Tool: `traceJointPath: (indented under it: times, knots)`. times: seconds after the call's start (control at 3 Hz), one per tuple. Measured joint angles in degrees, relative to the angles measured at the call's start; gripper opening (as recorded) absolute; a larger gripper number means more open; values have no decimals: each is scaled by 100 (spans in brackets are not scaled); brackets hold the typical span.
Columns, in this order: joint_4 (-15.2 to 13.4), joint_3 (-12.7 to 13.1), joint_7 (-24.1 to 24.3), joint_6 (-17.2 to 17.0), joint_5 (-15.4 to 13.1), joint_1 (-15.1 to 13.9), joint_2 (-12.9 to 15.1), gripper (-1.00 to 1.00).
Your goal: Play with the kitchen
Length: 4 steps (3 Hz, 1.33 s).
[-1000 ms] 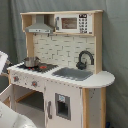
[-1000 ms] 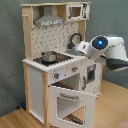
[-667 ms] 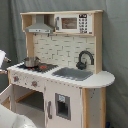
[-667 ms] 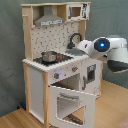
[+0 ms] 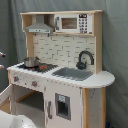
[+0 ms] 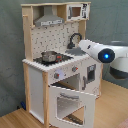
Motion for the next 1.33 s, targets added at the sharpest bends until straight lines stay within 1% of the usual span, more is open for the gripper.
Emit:
traceJointPath:
  times: [0.67,1.0,1.33]
  knots:
    - [4,168,-2,48,-990,-30,-612,100]
    - [5,314,-2,153,-1514,-38,-817,100]
    - [4,560,-41,354,-2046,-40,-975,100]
